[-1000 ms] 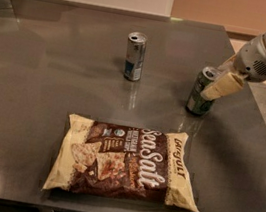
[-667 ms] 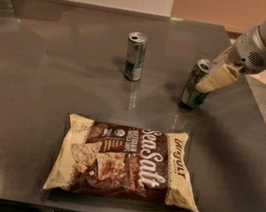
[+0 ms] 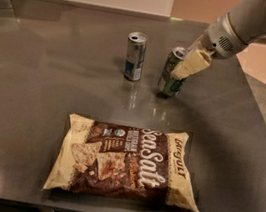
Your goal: Move green can near redbull can
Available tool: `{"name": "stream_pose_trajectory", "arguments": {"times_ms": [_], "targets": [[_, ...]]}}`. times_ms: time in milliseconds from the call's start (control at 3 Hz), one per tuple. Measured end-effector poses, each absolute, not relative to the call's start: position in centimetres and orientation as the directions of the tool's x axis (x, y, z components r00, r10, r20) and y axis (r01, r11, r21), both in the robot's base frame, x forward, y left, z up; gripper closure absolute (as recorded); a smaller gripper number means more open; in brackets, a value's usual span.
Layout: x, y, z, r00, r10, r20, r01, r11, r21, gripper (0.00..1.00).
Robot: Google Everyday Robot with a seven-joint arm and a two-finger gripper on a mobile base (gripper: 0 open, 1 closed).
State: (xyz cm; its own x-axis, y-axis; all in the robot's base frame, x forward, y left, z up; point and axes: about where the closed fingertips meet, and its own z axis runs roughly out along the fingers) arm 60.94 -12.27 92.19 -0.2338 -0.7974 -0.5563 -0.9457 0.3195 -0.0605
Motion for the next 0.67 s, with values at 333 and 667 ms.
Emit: {"name": "stream_pose_trajectory", "arguments": {"times_ms": [333, 667], "targets": [[62.3, -10.1, 91.3, -0.227, -0.801, -0.554, -0.954, 0.296, -0.037, 1.0], [63.1, -8.7, 90.5, -0.228, -0.807, -0.544, -0.961, 0.276, -0.006, 0.83]]}}
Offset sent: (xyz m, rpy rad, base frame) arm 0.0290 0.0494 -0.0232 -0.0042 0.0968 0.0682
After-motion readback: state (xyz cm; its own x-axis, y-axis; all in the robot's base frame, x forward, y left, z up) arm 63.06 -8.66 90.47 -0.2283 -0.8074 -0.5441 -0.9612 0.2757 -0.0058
